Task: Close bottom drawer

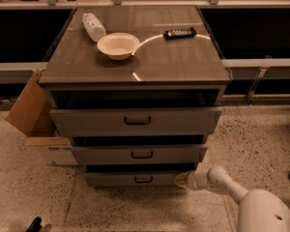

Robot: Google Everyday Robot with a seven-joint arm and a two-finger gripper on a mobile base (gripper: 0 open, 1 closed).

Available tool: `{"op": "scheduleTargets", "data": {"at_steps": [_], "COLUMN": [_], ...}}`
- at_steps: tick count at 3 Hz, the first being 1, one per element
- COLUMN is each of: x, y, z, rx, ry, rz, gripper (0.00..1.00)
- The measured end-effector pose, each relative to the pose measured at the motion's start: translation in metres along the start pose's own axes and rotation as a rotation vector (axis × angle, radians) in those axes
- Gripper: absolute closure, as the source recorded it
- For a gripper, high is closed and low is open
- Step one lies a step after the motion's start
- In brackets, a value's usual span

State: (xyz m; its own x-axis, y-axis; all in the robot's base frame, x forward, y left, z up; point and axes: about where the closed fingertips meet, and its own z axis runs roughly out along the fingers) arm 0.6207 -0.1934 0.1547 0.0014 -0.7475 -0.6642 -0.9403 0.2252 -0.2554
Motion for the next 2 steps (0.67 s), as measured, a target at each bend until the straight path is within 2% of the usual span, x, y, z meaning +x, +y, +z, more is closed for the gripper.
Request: {"op": "scheduleTargets", "data": {"at_steps": [1,2], "x": [-0.013,-0.032], "y": [0.021,0.055], "z": [-0.025,-0.063], "rx": [-0.062,-0.140], "ry": [-0.030,-0.067], "rz": [-0.052,-0.124], "gripper": [1.00,1.00]}}
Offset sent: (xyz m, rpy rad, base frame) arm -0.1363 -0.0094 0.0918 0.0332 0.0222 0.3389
